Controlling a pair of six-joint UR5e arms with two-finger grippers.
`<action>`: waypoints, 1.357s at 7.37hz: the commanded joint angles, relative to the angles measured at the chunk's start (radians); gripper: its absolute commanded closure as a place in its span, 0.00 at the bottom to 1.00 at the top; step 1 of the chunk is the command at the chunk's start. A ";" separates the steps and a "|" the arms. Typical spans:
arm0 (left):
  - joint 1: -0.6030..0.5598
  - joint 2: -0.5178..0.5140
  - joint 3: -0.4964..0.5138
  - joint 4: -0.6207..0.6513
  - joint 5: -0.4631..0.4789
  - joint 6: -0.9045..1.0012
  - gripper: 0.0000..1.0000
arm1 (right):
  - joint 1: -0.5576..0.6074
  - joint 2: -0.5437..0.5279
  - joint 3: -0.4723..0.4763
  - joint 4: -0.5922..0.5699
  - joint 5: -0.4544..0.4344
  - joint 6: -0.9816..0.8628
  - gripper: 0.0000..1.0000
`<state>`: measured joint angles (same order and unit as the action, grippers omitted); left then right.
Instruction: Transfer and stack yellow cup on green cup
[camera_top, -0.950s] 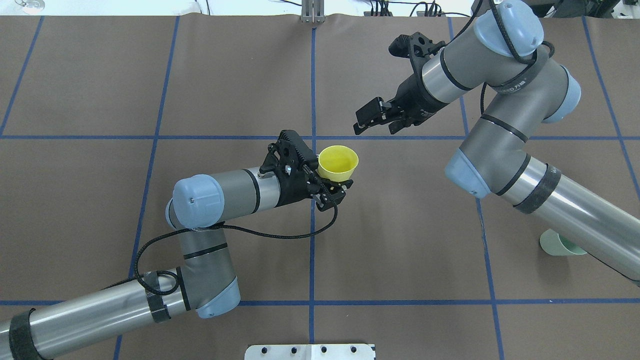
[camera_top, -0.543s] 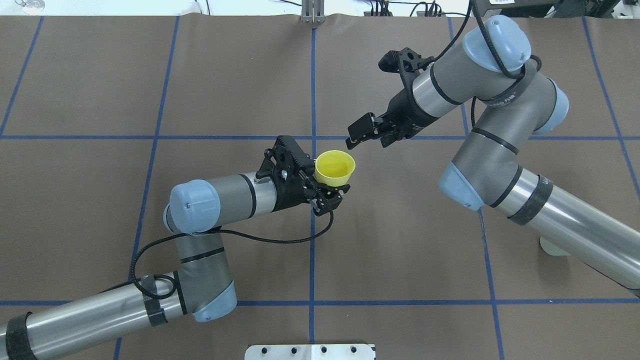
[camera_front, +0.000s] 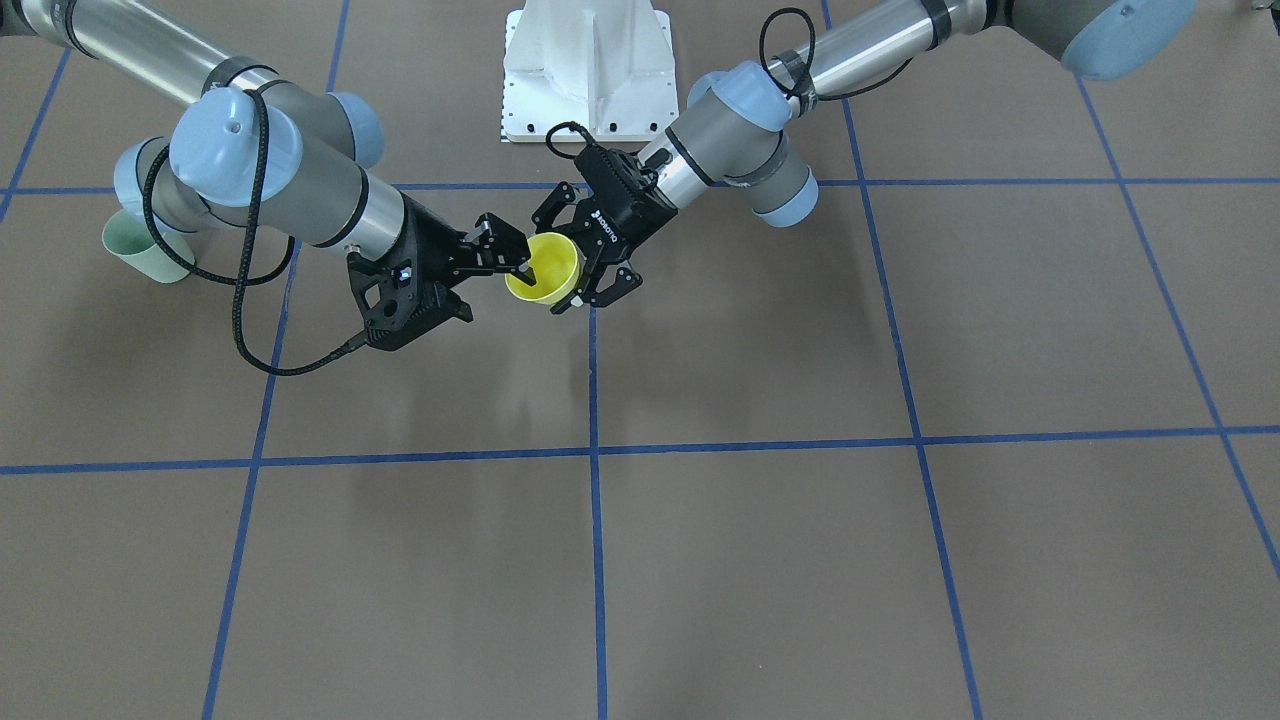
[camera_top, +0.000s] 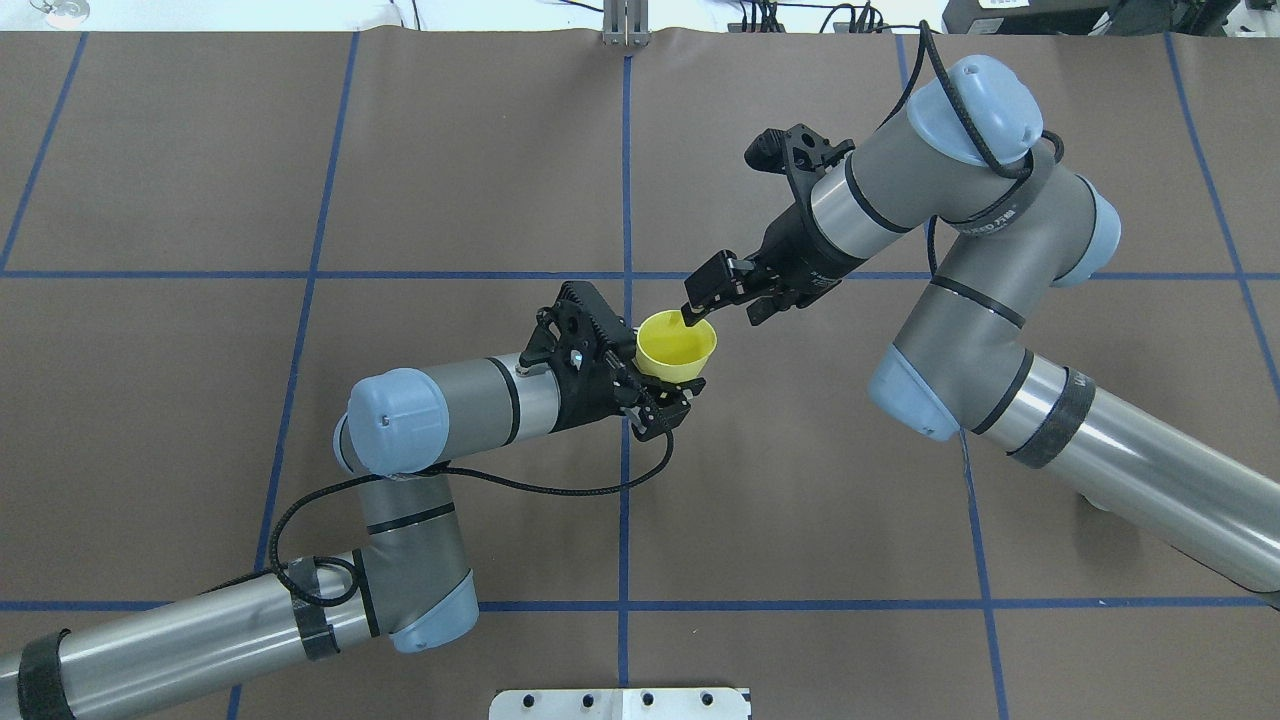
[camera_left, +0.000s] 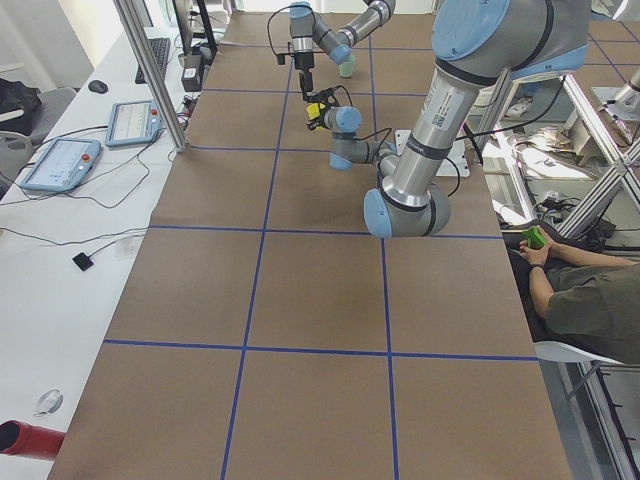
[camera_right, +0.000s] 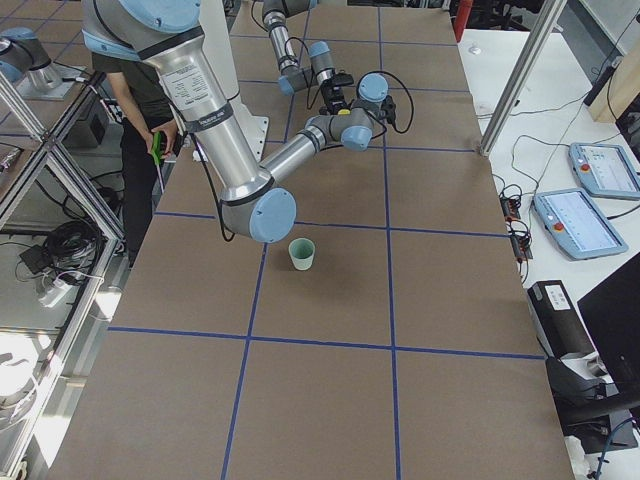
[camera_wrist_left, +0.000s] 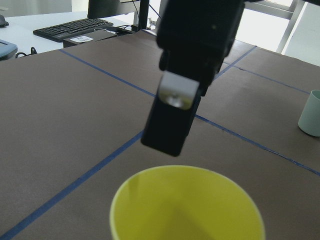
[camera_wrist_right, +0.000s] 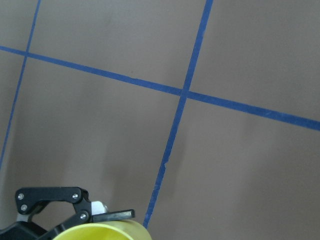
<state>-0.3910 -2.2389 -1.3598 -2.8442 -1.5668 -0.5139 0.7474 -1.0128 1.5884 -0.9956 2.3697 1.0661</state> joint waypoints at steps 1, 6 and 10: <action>0.003 -0.002 0.002 0.000 0.002 0.000 0.34 | -0.008 -0.004 0.002 0.002 0.017 0.005 0.26; 0.011 -0.004 0.002 0.003 0.004 -0.005 0.33 | -0.011 -0.009 0.010 0.002 0.037 0.006 0.40; 0.011 -0.008 0.001 0.003 0.004 -0.006 0.33 | -0.014 -0.009 0.010 0.002 0.043 0.006 0.46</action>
<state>-0.3805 -2.2466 -1.3589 -2.8409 -1.5631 -0.5198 0.7341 -1.0216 1.5984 -0.9940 2.4126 1.0723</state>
